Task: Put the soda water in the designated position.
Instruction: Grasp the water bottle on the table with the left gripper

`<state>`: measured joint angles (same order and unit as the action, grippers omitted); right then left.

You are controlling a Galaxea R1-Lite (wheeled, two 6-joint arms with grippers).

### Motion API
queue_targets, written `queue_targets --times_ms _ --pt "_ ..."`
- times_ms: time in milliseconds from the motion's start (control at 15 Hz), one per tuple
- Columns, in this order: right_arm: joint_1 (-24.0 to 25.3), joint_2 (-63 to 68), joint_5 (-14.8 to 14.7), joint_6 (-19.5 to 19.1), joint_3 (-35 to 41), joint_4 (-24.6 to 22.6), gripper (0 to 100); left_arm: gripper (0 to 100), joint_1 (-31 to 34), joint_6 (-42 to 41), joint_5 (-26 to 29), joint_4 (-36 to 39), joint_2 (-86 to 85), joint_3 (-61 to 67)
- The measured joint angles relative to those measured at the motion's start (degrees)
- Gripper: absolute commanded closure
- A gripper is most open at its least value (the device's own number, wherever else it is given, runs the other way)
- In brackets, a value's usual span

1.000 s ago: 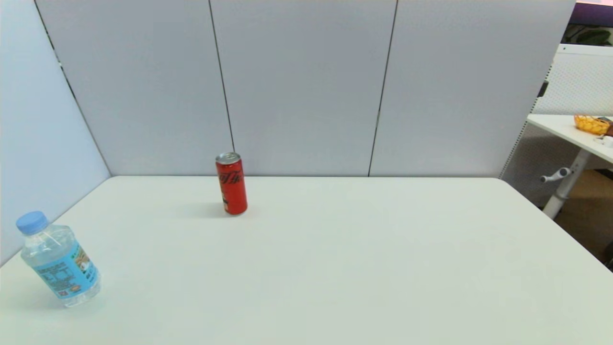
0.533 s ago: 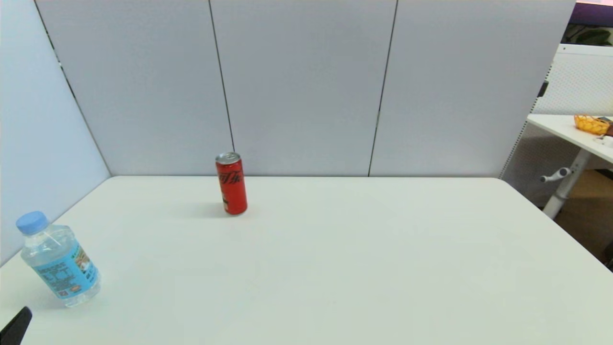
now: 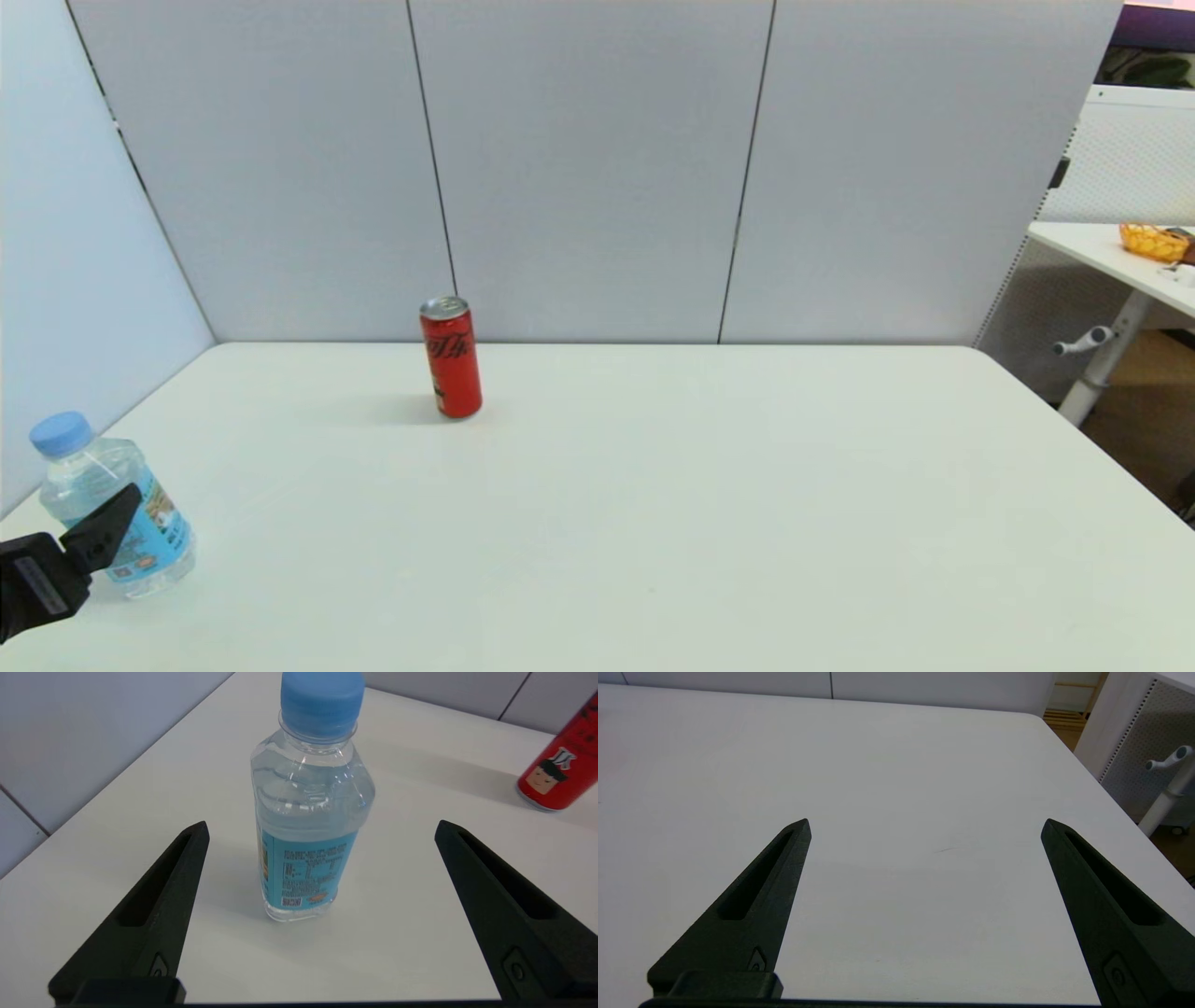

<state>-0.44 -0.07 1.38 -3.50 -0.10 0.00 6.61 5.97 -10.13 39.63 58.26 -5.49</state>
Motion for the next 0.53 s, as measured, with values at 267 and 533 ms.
queue_targets --times_ms 267,533 --pt "0.02 0.00 0.00 0.02 0.00 0.00 0 0 0.15 0.66 0.07 6.84 8.06 1.85" --pt "0.02 0.00 0.00 0.02 0.00 0.00 0 0 0.13 0.74 0.13 11.96 12.46 3.25"
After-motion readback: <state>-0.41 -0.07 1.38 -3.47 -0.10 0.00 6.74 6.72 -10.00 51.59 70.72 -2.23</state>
